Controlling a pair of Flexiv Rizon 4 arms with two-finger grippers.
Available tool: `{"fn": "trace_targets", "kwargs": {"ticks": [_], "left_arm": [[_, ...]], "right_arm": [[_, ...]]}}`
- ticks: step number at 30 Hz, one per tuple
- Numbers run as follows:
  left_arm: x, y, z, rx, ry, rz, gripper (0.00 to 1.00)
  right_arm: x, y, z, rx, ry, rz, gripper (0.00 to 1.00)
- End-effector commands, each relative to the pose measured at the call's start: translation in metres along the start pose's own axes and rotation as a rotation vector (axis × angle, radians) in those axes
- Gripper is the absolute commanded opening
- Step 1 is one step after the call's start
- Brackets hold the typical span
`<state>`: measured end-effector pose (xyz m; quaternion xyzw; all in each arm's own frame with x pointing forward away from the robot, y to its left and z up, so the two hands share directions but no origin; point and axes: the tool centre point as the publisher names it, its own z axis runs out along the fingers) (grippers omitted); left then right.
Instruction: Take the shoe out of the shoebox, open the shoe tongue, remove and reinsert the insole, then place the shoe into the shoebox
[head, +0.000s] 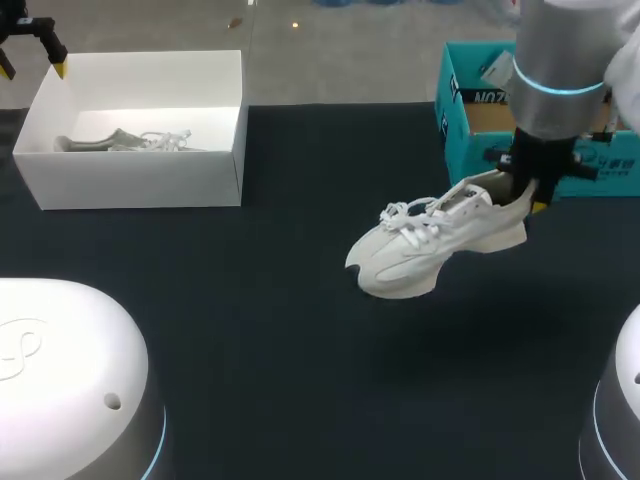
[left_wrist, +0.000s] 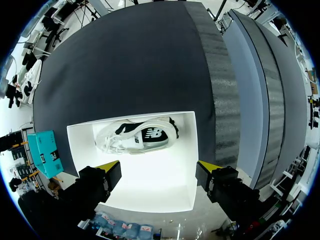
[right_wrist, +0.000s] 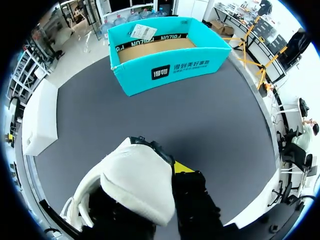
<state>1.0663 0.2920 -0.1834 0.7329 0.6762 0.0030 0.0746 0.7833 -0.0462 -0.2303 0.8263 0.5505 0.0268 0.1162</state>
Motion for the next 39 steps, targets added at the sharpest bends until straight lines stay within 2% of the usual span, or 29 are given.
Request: {"fn": "trace_targets", "kwargs": {"ticks": [1, 5, 8, 10, 17, 18, 20, 25, 29, 34, 39], "left_arm": [[0.0, 0.0, -0.001, 0.001, 0.001, 0.001, 1.0], [0.0, 0.0, -0.001, 0.001, 0.001, 0.001, 1.0], [0.0, 0.0, -0.001, 0.001, 0.001, 0.001, 1.0], [0.0, 0.0, -0.001, 0.001, 0.001, 0.001, 1.0], [0.0, 0.0, -0.001, 0.001, 0.001, 0.001, 1.0], [0.0, 0.0, -0.001, 0.001, 0.001, 0.001, 1.0], [0.0, 0.0, -0.001, 0.001, 0.001, 0.001, 1.0], [0.0, 0.0, -0.001, 0.001, 0.001, 0.001, 1.0], [0.0, 0.0, -0.001, 0.001, 0.001, 0.001, 1.0], [0.0, 0.0, -0.001, 0.001, 0.001, 0.001, 1.0], [0.0, 0.0, -0.001, 0.001, 0.001, 0.001, 1.0]], "right_arm": [[0.011, -0.031, 0.004, -0.015, -0.004, -0.003, 0.0], [0.021, -0.057, 0.004, 0.006, -0.008, 0.0, 0.0], [0.026, -0.073, 0.007, -0.009, -0.028, 0.006, 0.0], [0.031, -0.084, 0.015, -0.037, -0.057, 0.002, 0.0], [0.049, -0.113, 0.052, -0.056, -0.123, -0.042, 0.0], [0.051, -0.116, 0.057, -0.048, -0.103, -0.028, 0.0], [0.055, -0.123, 0.067, -0.056, -0.142, -0.035, 0.0], [0.066, -0.134, 0.09, -0.041, -0.144, -0.022, 0.0], [0.066, -0.141, 0.103, -0.008, -0.134, 0.02, 0.0], [0.065, -0.152, 0.114, -0.025, -0.141, 0.041, 0.0], [0.072, -0.16, 0.129, -0.046, -0.14, 0.044, 0.0]]}}
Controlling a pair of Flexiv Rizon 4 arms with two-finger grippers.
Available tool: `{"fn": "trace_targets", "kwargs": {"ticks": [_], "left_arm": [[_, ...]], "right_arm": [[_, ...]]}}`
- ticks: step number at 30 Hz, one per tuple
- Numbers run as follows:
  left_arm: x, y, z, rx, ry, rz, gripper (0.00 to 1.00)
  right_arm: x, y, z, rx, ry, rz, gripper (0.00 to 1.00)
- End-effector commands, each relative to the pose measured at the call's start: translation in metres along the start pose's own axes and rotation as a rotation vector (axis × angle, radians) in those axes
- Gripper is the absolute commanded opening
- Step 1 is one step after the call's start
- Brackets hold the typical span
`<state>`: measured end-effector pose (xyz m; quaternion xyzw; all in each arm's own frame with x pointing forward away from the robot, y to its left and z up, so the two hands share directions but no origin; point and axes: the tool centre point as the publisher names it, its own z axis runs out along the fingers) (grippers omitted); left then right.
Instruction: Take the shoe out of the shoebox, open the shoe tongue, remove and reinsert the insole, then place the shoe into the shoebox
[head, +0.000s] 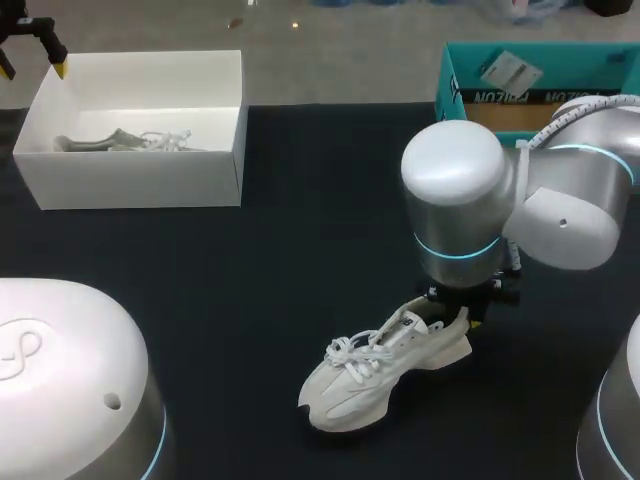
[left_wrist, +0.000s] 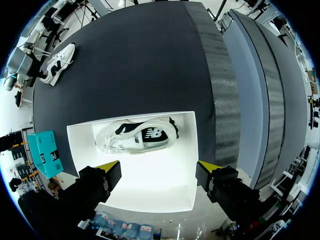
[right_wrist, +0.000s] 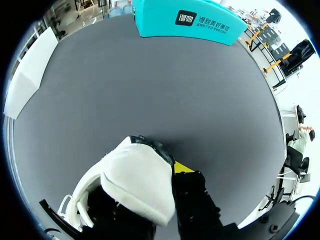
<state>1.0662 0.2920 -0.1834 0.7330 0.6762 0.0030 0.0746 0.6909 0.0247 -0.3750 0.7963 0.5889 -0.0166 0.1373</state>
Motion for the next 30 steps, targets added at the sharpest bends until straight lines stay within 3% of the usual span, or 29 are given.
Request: {"fn": "trace_targets", "kwargs": {"ticks": [1, 6, 7, 8, 18, 30], "left_arm": [[0.0, 0.0, -0.001, 0.001, 0.001, 0.001, 1.0], [0.0, 0.0, -0.001, 0.001, 0.001, 0.001, 1.0], [0.0, 0.0, -0.001, 0.001, 0.001, 0.001, 1.0], [0.0, 0.0, -0.001, 0.001, 0.001, 0.001, 1.0], [0.0, 0.0, -0.001, 0.001, 0.001, 0.001, 1.0], [0.0, 0.0, -0.001, 0.001, 0.001, 0.001, 1.0]], "right_arm": [[0.035, -0.015, 0.015, -0.045, -0.058, 0.156, 0.0], [0.038, -0.014, 0.017, -0.042, -0.056, 0.189, 0.0], [0.037, -0.012, 0.014, -0.039, -0.052, 0.201, 0.29], [0.035, -0.01, 0.01, -0.041, -0.052, 0.205, 1.0], [0.008, 0.02, -0.057, -0.108, 0.093, 0.197, 1.0], [-0.026, 0.073, -0.116, -0.134, 0.252, 0.1, 1.0]]}}
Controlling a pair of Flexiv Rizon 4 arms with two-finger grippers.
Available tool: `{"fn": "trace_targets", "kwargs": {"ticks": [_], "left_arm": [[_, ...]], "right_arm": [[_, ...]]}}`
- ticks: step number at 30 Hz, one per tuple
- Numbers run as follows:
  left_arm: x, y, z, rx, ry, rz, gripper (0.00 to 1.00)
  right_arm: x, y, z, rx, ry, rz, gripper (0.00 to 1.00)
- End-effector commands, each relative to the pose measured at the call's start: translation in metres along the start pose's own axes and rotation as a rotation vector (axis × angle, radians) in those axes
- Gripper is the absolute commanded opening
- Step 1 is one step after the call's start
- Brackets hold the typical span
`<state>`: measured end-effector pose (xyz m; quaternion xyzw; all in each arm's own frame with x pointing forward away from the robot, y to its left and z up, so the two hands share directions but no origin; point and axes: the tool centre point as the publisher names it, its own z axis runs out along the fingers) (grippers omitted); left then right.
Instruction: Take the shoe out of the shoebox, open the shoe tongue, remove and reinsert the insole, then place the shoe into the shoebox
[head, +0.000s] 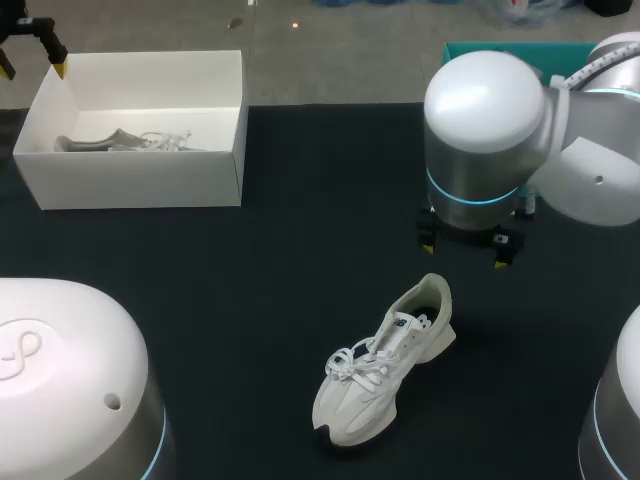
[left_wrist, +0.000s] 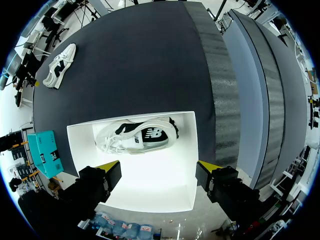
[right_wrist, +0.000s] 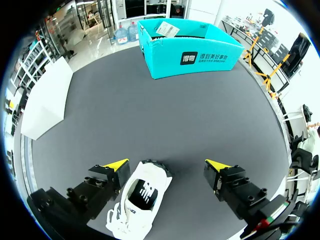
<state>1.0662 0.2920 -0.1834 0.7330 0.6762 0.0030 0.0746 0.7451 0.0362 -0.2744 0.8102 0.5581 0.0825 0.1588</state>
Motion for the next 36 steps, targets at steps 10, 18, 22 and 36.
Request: {"fn": "trace_targets", "kwargs": {"ticks": [10, 18, 22, 36], "left_arm": [[0.0, 0.0, -0.001, 0.001, 0.001, 0.001, 1.0], [0.0, 0.0, -0.001, 0.001, 0.001, 0.001, 1.0], [0.0, 0.0, -0.001, 0.001, 0.001, 0.001, 1.0], [0.0, 0.0, -0.001, 0.001, 0.001, 0.001, 1.0]], "right_arm": [[-0.065, 0.058, -0.031, -0.027, 0.402, -0.482, 1.0], [-0.076, 0.065, -0.032, -0.014, 0.516, -0.71, 1.0], [-0.076, 0.065, -0.032, -0.014, 0.516, -0.71, 1.0], [-0.078, 0.063, -0.011, -0.21, 0.813, -1.882, 1.0]]}}
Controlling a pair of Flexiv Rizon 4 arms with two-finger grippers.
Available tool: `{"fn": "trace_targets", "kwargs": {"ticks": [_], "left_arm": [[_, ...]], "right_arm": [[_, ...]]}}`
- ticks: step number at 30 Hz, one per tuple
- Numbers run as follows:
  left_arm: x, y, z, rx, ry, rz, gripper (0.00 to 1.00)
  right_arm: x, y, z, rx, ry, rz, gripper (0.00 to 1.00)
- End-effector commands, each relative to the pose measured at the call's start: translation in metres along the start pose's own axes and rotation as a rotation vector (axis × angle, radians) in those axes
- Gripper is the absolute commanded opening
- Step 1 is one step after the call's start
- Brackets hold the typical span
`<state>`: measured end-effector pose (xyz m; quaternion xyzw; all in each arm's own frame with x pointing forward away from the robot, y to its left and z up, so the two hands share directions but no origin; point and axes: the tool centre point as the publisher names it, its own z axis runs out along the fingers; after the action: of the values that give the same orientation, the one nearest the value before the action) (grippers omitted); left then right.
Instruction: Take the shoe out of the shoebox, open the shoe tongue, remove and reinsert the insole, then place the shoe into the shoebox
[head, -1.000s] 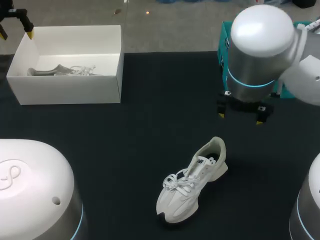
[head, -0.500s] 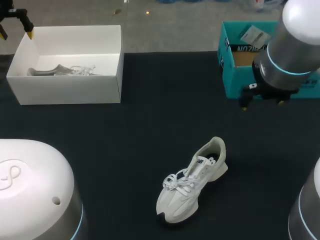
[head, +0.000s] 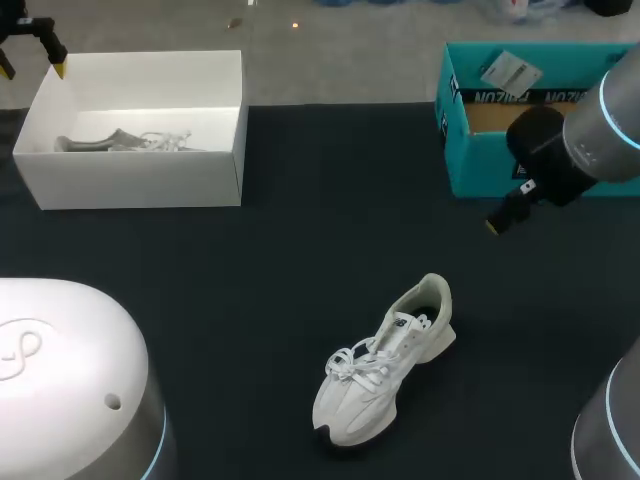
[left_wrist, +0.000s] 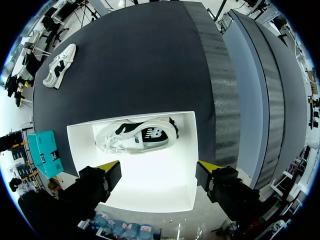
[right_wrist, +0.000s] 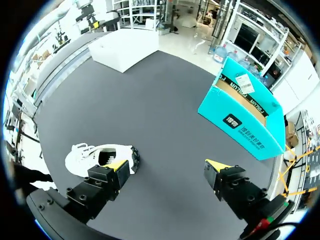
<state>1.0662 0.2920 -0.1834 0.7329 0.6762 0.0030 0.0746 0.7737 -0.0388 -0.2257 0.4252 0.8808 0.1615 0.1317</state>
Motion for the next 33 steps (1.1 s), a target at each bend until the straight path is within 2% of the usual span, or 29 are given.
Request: {"fn": "trace_targets", "kwargs": {"ticks": [1, 6, 7, 8, 19, 20, 21, 23, 27, 31, 33], "left_arm": [[0.0, 0.0, -0.001, 0.001, 0.001, 0.001, 1.0], [0.0, 0.0, -0.001, 0.001, 0.001, 0.001, 1.0], [0.0, 0.0, -0.001, 0.001, 0.001, 0.001, 1.0], [0.0, 0.0, -0.001, 0.001, 0.001, 0.001, 1.0], [0.0, 0.0, -0.001, 0.001, 0.001, 0.001, 1.0], [0.0, 0.0, -0.001, 0.001, 0.001, 0.001, 1.0], [0.0, 0.0, -0.001, 0.001, 0.001, 0.001, 1.0], [0.0, 0.0, -0.001, 0.001, 0.001, 0.001, 1.0], [0.0, 0.0, -0.001, 0.001, 0.001, 0.001, 1.0], [0.0, 0.0, -0.001, 0.001, 0.001, 0.001, 1.0], [0.0, 0.0, -0.001, 0.001, 0.001, 0.001, 1.0]], "right_arm": [[-0.011, -0.02, 0.008, -0.167, 0.467, -0.96, 1.0], [-0.023, -0.034, 0.005, -0.263, 0.545, -1.134, 1.0], [-0.025, -0.041, 0.003, -0.248, 0.524, -1.208, 1.0], [-0.027, -0.046, 0.004, -0.162, 0.48, -1.263, 1.0], [-0.027, -0.046, 0.004, -0.162, 0.48, -1.263, 1.0], [-0.026, -0.045, 0.009, -0.241, 0.481, -1.244, 1.0], [-0.022, -0.045, 0.015, -0.286, 0.538, -1.254, 1.0], [-0.022, -0.047, 0.02, -0.351, 0.531, -1.206, 1.0], [-0.022, -0.06, 0.021, -0.405, 0.505, -1.138, 1.0], [-0.021, -0.078, 0.025, -0.5, 0.522, -1.046, 1.0], [-0.022, -0.085, 0.028, -0.497, 0.51, -1.011, 1.0]]}}
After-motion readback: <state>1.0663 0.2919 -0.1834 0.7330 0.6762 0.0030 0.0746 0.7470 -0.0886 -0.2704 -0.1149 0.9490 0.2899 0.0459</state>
